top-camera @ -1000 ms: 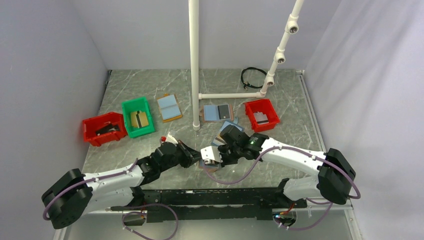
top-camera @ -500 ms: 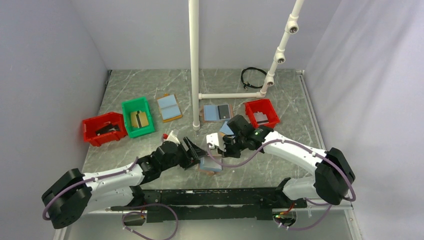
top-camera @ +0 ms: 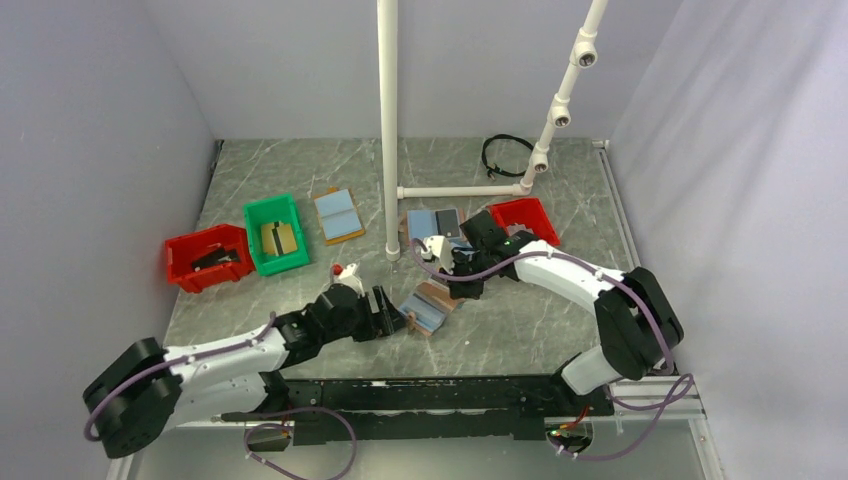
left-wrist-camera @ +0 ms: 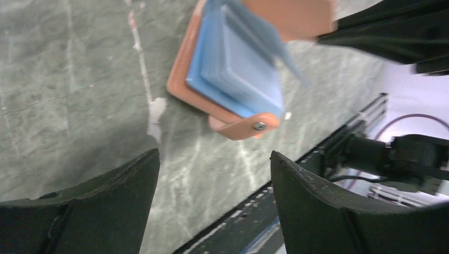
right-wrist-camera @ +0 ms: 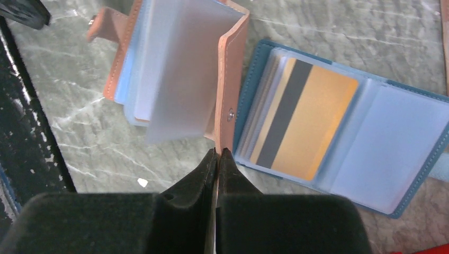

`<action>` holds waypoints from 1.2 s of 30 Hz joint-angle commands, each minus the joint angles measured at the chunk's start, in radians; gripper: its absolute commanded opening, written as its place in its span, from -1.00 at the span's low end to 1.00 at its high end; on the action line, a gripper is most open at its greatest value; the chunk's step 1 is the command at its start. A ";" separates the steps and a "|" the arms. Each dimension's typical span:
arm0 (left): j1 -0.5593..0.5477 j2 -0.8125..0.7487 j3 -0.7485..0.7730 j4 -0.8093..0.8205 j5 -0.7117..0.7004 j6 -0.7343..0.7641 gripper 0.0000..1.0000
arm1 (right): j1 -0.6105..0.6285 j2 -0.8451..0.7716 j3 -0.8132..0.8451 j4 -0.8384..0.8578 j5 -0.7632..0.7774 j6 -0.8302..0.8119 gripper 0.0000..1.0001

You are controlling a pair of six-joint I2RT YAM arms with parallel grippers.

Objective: Take the credit cards out of the card holder
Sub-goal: Open the card holder at the center of the board, then remove the credit card from the card holder.

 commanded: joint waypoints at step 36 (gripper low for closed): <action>0.001 0.308 -0.095 0.485 -0.009 -0.151 0.10 | -0.036 0.177 0.072 -0.104 0.109 0.060 -1.00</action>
